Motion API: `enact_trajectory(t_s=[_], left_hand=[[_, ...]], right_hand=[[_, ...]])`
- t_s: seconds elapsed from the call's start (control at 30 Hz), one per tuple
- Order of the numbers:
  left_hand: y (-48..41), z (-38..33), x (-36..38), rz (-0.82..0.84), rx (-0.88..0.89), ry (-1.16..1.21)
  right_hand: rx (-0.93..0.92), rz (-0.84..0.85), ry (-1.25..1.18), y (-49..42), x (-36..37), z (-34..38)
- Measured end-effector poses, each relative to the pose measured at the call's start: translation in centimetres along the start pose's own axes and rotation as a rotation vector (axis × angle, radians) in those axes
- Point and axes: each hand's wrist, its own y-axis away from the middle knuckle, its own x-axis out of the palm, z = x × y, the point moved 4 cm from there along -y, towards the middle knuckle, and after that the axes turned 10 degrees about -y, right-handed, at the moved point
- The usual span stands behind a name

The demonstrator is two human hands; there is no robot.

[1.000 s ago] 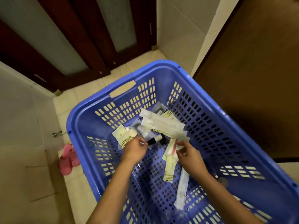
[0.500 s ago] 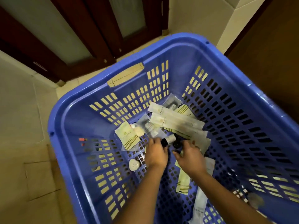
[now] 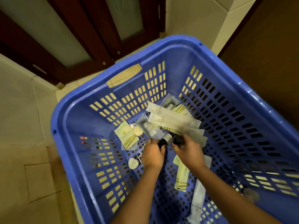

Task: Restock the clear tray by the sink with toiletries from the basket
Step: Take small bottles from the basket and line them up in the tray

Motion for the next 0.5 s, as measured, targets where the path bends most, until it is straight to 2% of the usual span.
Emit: enact_trajectory(t_s=[0.13, 0.2, 0.37, 0.5], left_hand=[[1.6, 0.1, -3.0, -0.002, 0.034, -0.005], [3.0, 0.0, -4.9, -0.027, 0.061, 0.072], [8.2, -1.2, -12.6, -0.082, 0.16, 0.689], [12.4, -3.1, -19.6, -0.063, 0.273, 0.995]], right_hand=[[0.001, 0.018, -0.027, 2.1, -2.5, 1.4], [0.006, 0.026, -0.082, 3.3, -4.2, 2.5], [-0.043, 0.135, -0.319, 8.7, -10.1, 7.5], [-0.102, 0.155, -0.38, 14.0, -14.9, 10.8]])
